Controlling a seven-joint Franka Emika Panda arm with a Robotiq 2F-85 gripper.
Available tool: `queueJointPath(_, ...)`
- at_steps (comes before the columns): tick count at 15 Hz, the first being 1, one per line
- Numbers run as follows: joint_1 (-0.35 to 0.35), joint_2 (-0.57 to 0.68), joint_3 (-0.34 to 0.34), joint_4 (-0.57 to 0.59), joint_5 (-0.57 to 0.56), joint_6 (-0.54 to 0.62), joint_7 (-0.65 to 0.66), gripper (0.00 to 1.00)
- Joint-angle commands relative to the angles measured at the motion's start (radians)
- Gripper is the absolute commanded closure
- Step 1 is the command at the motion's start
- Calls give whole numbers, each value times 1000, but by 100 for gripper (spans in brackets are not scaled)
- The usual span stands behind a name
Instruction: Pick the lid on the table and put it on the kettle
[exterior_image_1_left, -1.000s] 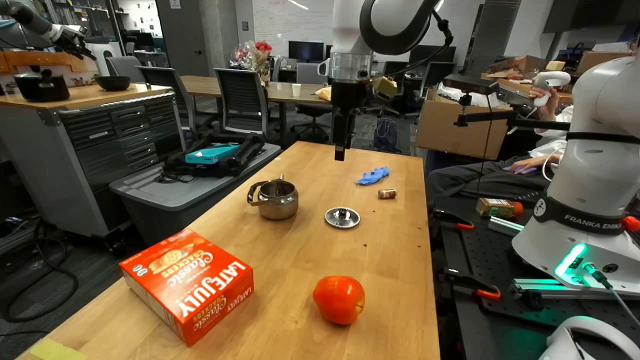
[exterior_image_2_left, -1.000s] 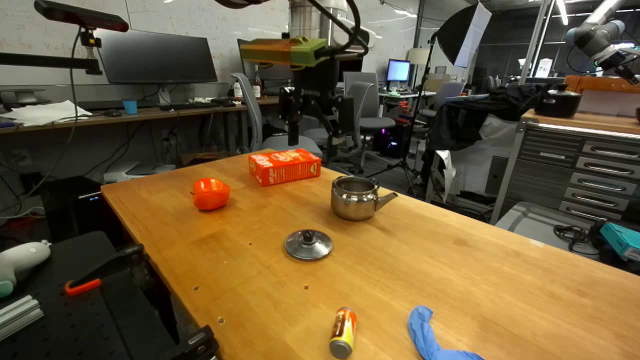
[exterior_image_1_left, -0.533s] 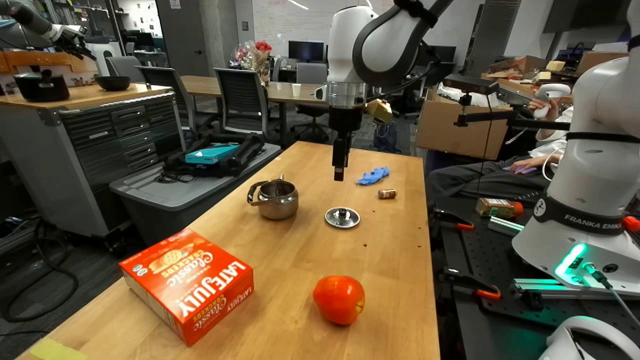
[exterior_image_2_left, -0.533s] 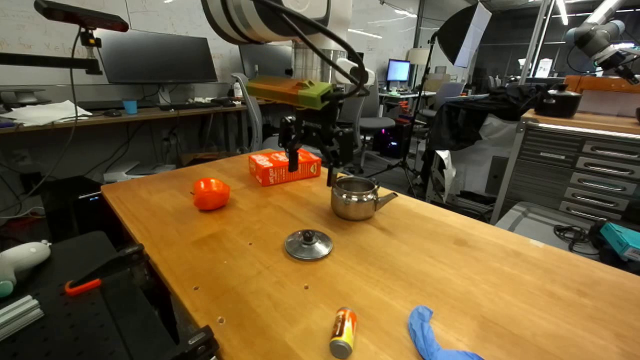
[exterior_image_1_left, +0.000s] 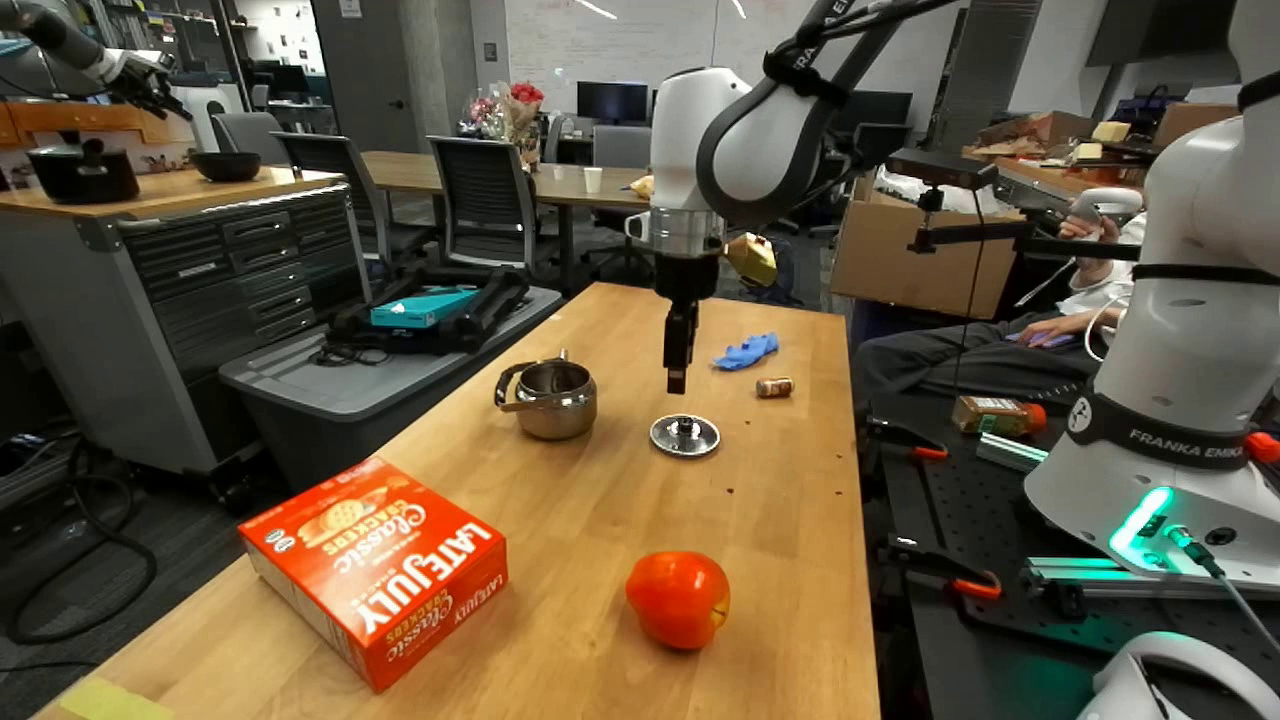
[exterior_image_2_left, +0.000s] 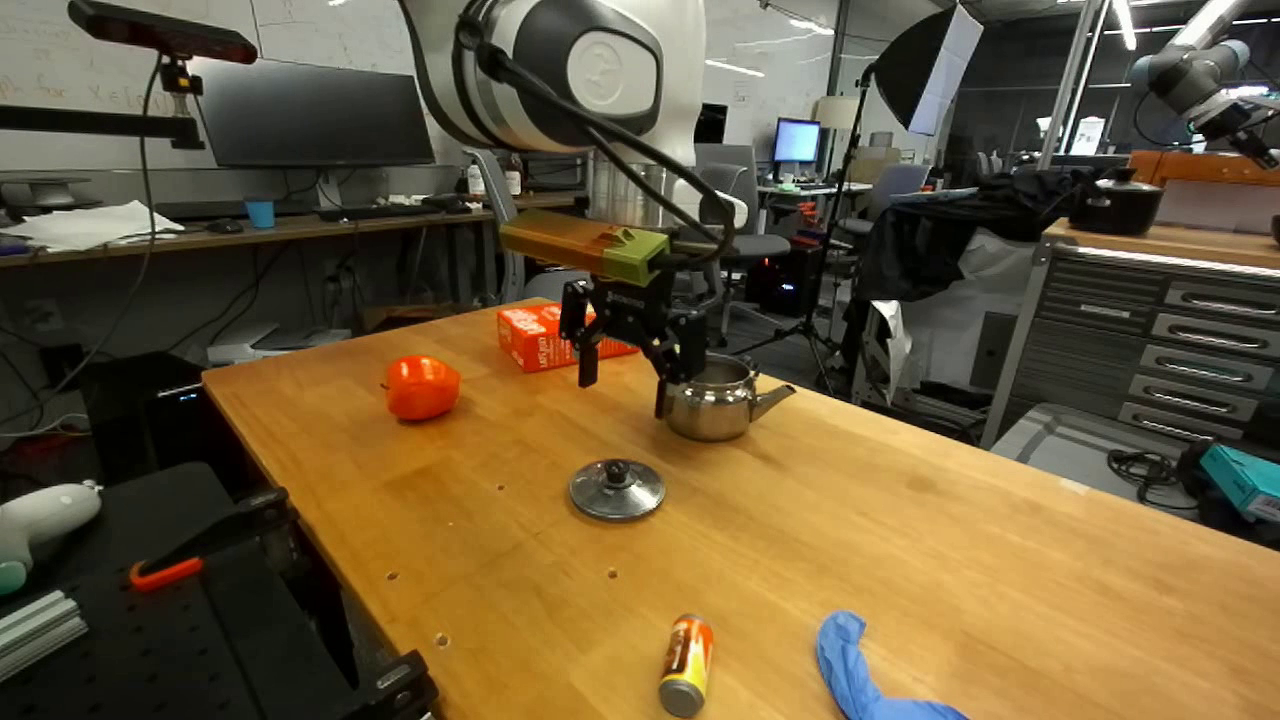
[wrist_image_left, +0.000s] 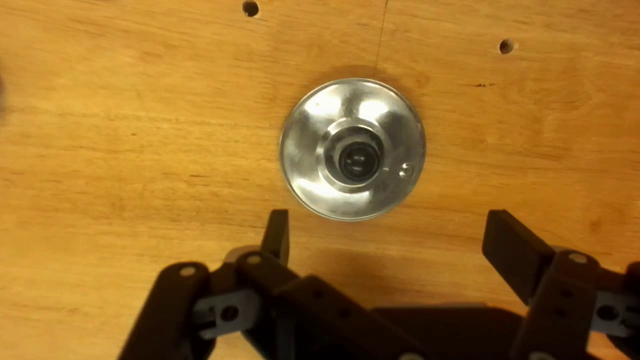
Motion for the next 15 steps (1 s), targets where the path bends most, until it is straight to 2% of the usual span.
queueJointPath(1,-11,54,9,24,-29,45,-6,0)
queueJointPath(11,5,158,-7,64,-136,73,48,1)
queueJointPath(13,7,168,-9,71,-145,68,53,26)
queueJointPath(15,13,176,-15,78,-165,65,64,38)
